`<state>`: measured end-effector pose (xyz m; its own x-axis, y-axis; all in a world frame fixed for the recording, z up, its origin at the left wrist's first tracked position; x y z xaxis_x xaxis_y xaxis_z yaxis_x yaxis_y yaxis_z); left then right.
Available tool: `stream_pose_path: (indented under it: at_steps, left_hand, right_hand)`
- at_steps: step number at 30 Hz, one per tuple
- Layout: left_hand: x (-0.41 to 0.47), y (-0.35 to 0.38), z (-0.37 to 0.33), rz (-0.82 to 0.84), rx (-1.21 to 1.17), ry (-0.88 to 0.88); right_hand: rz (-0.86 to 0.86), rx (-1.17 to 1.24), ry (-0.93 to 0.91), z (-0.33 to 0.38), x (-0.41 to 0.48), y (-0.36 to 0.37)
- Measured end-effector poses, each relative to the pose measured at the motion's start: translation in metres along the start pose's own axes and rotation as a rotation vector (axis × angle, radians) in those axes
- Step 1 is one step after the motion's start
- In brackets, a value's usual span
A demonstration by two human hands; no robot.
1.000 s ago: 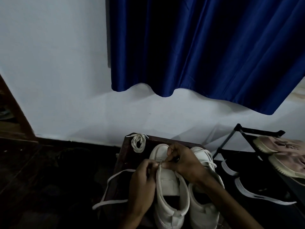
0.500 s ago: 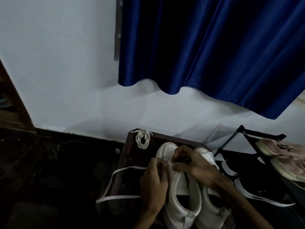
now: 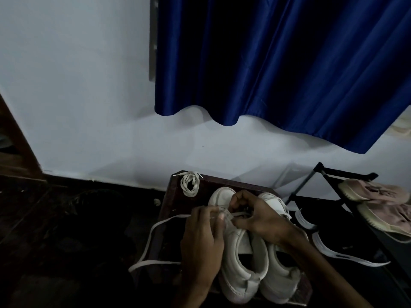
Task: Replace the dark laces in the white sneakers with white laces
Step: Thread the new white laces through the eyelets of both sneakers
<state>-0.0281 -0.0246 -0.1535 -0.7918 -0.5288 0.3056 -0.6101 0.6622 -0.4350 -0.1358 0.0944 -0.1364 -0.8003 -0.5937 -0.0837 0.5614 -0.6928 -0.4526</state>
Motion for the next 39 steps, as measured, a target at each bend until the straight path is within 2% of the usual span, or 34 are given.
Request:
stream_pose_path:
  at_steps: [5,8,11,12,13,16,19,23,26,30,33,35,37,39]
  left_hand:
    - [0.010,0.010,0.010,0.015,-0.050,-0.038]
    - [0.012,0.002,0.031,0.040,-0.234,-0.210]
    - [0.010,-0.031,0.060,-0.035,-0.430,-0.434]
    - [0.008,-0.044,0.065,-0.053,-0.428,-0.444]
    - [0.009,-0.057,0.064,-0.044,-0.335,-0.376]
    - [0.007,-0.066,0.037,0.007,0.139,-0.067]
    - [0.008,-0.042,0.002,0.010,0.256,0.106]
    - [0.011,0.004,-0.010,0.131,0.168,0.108]
    - [0.013,0.007,0.003,0.125,0.035,0.042]
    - [0.010,-0.026,0.049,0.082,-0.120,-0.131]
    - [0.004,-0.078,0.089,-0.050,-0.137,-0.248]
    - [0.004,-0.101,0.090,-0.075,0.040,-0.206]
    - [0.004,-0.098,0.063,-0.051,0.215,-0.039]
    - [0.004,-0.074,0.029,-0.009,0.290,0.100]
  right_hand:
    - [-0.007,0.037,0.003,-0.003,-0.001,0.002]
    - [0.011,0.048,0.006,-0.003,-0.001,0.003]
    - [0.014,0.032,-0.014,-0.002,-0.002,0.002]
    - [0.011,0.035,-0.017,-0.003,-0.002,0.001]
    - [0.005,0.043,-0.021,-0.004,-0.002,0.001]
    - [-0.002,0.049,-0.027,-0.005,-0.001,0.002]
    - [0.001,0.079,-0.018,-0.006,-0.001,0.005]
    - [0.010,0.076,-0.008,-0.008,-0.002,0.006]
    - [-0.001,0.067,0.000,-0.008,-0.002,0.005]
    - [-0.007,0.034,-0.012,-0.009,-0.002,0.004]
    - [-0.012,0.000,-0.027,-0.009,-0.002,0.002]
    - [-0.011,-0.027,-0.033,-0.007,-0.002,0.003]
    - [-0.013,-0.060,-0.042,-0.005,-0.002,0.003]
    - [-0.012,-0.083,-0.045,-0.004,-0.002,0.003]
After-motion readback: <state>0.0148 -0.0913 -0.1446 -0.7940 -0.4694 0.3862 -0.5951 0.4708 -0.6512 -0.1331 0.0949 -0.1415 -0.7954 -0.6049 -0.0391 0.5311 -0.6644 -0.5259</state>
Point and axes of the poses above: each hand's wrist, its own x-axis towards the middle knuckle, its own y-axis out of the palm, z = x × y, the point moved 8 cm from there along x, towards the middle knuckle
